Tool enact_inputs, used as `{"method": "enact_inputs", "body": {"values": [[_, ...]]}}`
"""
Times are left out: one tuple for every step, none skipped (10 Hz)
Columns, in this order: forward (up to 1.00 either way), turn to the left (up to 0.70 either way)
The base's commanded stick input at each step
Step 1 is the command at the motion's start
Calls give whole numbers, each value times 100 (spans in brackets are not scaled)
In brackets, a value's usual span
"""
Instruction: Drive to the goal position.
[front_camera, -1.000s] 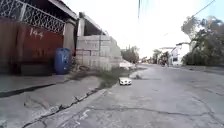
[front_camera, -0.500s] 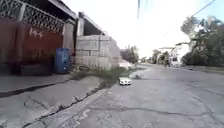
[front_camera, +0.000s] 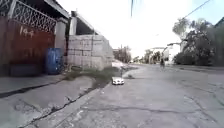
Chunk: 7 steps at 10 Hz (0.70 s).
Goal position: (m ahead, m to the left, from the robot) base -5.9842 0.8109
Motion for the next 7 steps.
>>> {"method": "enact_inputs", "body": {"values": [[0,-70],[0,-70],[0,-70],[0,-70],[0,-70],[0,-70],[0,-70]]}}
